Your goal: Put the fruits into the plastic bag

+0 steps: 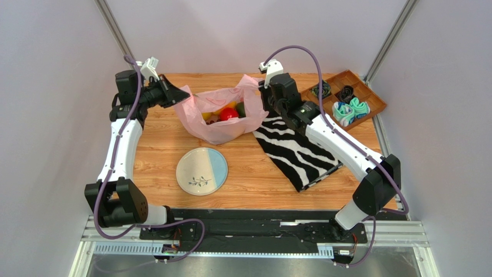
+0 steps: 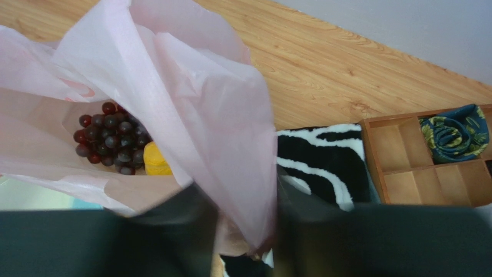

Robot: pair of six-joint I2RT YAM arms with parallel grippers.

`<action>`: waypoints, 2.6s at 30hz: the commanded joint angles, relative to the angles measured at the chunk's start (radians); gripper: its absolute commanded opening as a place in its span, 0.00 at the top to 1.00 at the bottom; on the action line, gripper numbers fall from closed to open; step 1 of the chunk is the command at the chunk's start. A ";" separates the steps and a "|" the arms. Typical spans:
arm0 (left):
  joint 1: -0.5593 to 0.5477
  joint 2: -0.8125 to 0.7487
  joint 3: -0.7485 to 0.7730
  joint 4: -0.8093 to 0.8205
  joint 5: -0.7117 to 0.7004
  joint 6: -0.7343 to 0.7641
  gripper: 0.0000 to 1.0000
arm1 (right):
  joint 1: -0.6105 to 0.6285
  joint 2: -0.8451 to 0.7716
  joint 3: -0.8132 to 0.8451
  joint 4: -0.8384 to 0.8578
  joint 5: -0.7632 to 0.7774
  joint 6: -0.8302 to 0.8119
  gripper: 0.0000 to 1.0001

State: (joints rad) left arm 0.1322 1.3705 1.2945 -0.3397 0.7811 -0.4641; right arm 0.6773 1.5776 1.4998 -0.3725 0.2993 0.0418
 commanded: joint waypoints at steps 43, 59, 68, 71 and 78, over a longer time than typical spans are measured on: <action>0.075 0.116 0.393 -0.076 -0.154 0.186 0.05 | -0.099 0.406 0.583 -0.008 -0.604 0.053 0.23; 0.075 -0.378 -0.070 0.050 -0.445 0.219 0.04 | -0.134 -0.043 0.114 0.116 -0.468 0.046 0.19; 0.046 -0.683 -0.309 0.097 -0.399 0.177 0.03 | -0.209 -0.493 -0.375 0.234 -0.155 0.079 0.19; 0.044 -0.749 -0.345 0.091 -0.387 0.168 0.02 | -0.209 -0.629 -0.511 0.285 -0.068 0.081 0.19; 0.044 -0.843 -0.374 0.071 -0.399 0.188 0.02 | -0.211 -0.761 -0.645 0.310 0.046 0.081 0.19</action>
State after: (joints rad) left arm 0.1791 0.5499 0.9276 -0.2943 0.3836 -0.2855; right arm 0.4633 0.8410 0.8833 -0.1352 0.2447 0.1162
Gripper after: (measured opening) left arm 0.976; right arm 0.813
